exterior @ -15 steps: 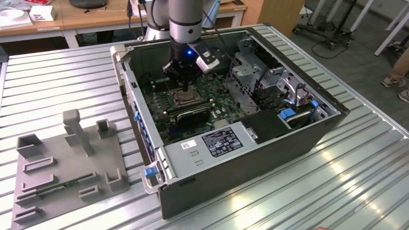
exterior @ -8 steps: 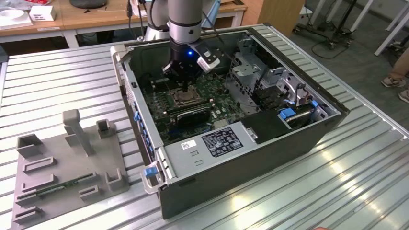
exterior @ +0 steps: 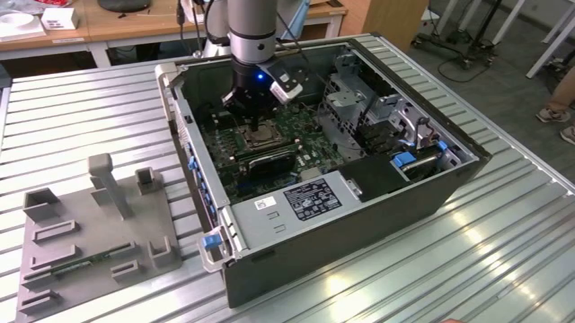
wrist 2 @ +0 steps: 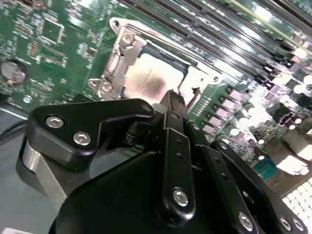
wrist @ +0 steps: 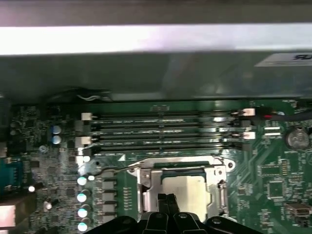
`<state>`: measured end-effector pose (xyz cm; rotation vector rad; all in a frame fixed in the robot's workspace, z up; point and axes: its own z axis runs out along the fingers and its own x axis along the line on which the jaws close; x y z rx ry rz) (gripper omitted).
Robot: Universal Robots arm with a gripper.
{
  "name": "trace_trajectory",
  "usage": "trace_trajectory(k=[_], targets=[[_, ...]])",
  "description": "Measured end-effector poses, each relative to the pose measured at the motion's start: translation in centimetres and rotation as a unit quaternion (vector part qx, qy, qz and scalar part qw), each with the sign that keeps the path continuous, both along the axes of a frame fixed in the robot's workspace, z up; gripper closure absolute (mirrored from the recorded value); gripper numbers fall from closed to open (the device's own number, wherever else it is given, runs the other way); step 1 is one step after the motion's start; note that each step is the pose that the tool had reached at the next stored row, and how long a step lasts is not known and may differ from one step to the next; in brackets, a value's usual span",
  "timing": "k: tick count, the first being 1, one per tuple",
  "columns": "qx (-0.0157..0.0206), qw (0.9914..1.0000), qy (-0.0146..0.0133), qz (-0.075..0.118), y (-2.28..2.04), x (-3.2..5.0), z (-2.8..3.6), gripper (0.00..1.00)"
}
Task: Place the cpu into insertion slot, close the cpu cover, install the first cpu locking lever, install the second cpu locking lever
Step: 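Close the cpu cover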
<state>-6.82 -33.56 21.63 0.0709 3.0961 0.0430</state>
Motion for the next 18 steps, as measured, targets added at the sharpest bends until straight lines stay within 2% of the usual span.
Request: trace_trajectory(k=[7,11,18], targets=[[-0.0013,1.00000,0.0000,0.000,0.01,-1.03,-0.43,0.90],[-0.0025,1.00000,0.0000,0.000,0.00,-1.17,-0.77,0.90],[-0.0025,1.00000,-0.0001,0.000,-0.11,-1.18,-1.12,0.90]])
